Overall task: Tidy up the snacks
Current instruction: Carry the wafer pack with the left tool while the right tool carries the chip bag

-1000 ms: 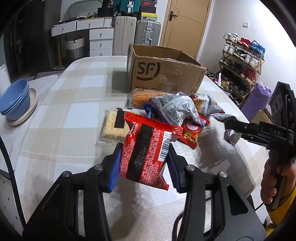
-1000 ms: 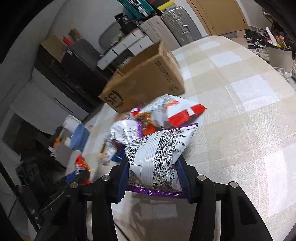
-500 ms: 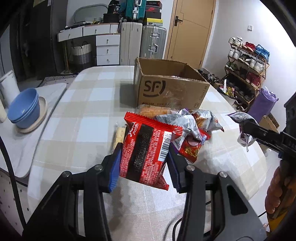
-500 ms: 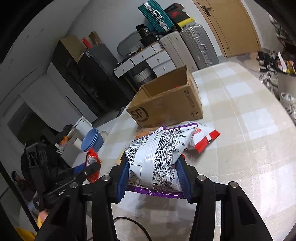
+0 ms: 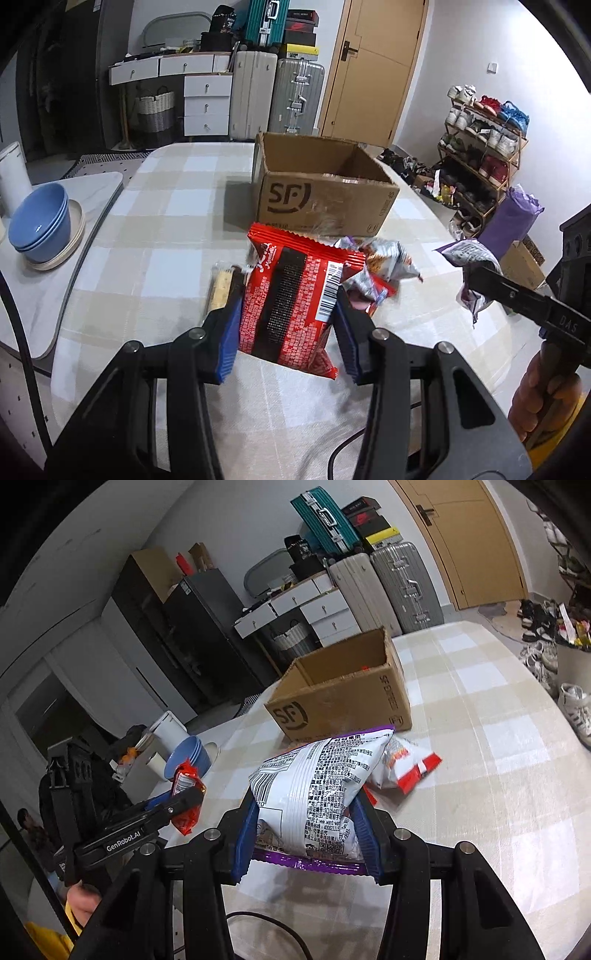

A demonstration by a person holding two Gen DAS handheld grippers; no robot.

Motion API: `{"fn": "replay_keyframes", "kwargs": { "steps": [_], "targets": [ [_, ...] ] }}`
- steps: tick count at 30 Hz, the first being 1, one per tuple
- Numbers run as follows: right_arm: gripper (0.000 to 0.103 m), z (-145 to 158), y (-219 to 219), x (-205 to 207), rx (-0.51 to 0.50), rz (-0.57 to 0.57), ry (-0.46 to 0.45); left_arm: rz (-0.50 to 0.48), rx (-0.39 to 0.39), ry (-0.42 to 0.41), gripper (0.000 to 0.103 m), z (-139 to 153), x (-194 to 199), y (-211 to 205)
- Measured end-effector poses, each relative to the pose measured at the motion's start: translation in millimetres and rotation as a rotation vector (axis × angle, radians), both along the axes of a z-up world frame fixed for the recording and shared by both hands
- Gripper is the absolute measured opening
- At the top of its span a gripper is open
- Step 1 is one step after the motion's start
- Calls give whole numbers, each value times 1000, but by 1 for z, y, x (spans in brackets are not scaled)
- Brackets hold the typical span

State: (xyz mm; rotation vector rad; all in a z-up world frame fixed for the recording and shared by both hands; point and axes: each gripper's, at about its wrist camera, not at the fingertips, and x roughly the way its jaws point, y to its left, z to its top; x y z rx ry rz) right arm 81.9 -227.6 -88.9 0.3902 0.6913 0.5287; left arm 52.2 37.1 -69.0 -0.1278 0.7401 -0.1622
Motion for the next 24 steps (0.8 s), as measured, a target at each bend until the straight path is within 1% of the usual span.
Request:
{"fn": "replay_keyframes", "kwargs": {
  "steps": [3,5,7,9,12,15,18,20,24],
  "targets": [
    [49,9,1,6,-4,2,-19,-31,-14,1,42,10,11,-2],
    [49,17,3,14,-11,6,-29,-41,2,-22,42,22,21,-6],
    [49,25,4,24,-12,8,-42,-53,-5,-30,42,31,33,-6],
    [49,36,5,38,-6,17,-56,-73,-14,-29,42,40,48,-6],
    [49,52,7,62,4,28,-74,-88,-2,-50,42,56,69,-10],
    [49,63,7,87,21,23,-72,-102,-14,-43,42,68,92,-11],
    [49,67,6,108,53,17,-48,-113,23,-41,42,77,116,-17],
    [49,69,8,119,52,14,-47,-116,39,-30,42,81,136,-21],
    [49,76,16,147,34,18,-49,-123,20,11,42,82,180,-26]
  ]
}}
